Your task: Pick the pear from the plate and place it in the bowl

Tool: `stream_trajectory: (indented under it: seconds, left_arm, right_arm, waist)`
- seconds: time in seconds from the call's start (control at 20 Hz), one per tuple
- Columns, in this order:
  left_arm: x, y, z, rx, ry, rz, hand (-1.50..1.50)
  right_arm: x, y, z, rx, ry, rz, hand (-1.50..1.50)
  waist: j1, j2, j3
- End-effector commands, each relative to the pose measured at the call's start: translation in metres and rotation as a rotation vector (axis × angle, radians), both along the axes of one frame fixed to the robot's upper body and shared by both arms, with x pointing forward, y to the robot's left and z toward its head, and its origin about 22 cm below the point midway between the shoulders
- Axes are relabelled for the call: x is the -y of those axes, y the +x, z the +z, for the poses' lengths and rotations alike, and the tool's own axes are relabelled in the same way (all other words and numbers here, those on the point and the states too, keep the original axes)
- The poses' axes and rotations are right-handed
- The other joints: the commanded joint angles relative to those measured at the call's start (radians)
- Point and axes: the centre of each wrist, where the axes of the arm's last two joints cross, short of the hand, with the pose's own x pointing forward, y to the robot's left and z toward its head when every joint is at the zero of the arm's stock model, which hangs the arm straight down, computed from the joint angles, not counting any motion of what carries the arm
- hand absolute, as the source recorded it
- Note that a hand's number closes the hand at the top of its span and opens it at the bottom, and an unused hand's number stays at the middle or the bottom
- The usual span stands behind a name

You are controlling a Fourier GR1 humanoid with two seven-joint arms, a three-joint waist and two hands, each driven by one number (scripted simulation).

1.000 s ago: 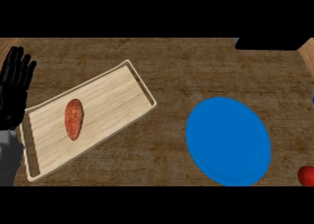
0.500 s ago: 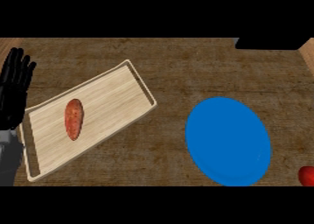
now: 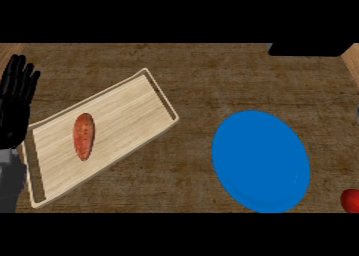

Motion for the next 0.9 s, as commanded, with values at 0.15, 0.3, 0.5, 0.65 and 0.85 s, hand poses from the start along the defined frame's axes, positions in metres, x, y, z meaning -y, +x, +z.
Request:
stream_trajectory:
  seconds: [0.15, 0.3, 0.5, 0.65, 0.85]
  left_arm:
    - [-0.01, -0.001, 0.001, -0.009, -0.022, 0.003, 0.0]
    - [0.001, 0.006, 0.018, 0.011, 0.0, -0.012, 0.0]
    - [-0.005, 0.002, 0.004, 0.004, -0.002, -0.007, 0.0]
    - [0.007, 0.002, 0.003, 0.018, -0.013, -0.005, 0.0]
    - [-0.01, -0.005, 0.007, 0.017, -0.007, 0.015, 0.0]
  right_arm:
    - [0.053, -0.061, 0.022, 0.098, 0.113, -0.159, -1.5]
    - [0.063, -0.082, 0.012, 0.106, 0.148, -0.171, -1.5]
    - [0.077, -0.109, 0.017, 0.146, 0.2, -0.174, -1.5]
    - [0.087, -0.128, 0.026, 0.151, 0.201, -0.168, -1.5]
    - [0.091, -0.148, 0.014, 0.141, 0.217, -0.155, -1.5]
  waist:
    - [0.003, 0.007, 0.003]
    - [0.003, 0.006, 0.005]
    - [0.0, 0.008, 0.007]
    - [-0.004, 0.01, 0.011]
    - [0.002, 0.008, 0.013]
